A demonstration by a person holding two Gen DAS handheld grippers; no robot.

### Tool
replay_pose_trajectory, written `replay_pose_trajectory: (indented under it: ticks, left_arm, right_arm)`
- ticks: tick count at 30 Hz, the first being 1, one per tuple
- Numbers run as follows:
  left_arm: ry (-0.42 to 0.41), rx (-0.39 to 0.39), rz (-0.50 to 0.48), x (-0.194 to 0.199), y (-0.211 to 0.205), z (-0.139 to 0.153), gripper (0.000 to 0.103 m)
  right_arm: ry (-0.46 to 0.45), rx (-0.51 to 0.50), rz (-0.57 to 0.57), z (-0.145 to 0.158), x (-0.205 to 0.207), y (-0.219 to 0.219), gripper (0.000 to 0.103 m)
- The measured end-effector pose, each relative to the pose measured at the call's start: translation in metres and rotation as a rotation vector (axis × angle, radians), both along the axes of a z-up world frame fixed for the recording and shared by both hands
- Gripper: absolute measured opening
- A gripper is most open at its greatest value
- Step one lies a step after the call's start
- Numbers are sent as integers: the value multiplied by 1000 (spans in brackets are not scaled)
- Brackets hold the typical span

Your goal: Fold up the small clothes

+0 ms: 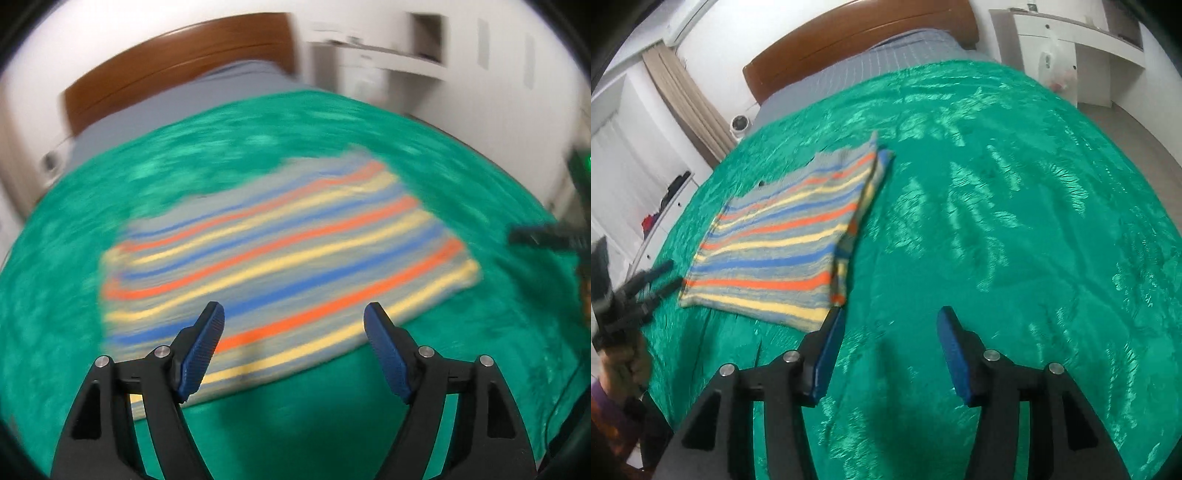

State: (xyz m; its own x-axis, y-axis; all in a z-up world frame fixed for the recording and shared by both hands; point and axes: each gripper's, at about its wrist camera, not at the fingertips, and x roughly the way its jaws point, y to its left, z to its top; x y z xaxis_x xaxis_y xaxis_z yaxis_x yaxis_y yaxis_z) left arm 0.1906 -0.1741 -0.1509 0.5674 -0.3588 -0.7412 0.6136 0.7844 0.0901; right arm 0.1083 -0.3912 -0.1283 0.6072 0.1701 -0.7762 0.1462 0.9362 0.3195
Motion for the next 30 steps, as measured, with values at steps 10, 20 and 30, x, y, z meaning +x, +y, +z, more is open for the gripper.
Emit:
replay_pose_trajectory:
  ticks: [10,20,30]
  left_arm:
    - [-154,166,-342,-46,-146,-58,66]
    - [-115,30,-292,-30,-124,-45,10]
    - [-49,-251,4,-3,18,10,9]
  right_arm:
    - [12,301,94,-18,111,-43,52]
    - [81,420,140,-54,231,-28,8]
    - [-47,311,321,48,248,63,8]
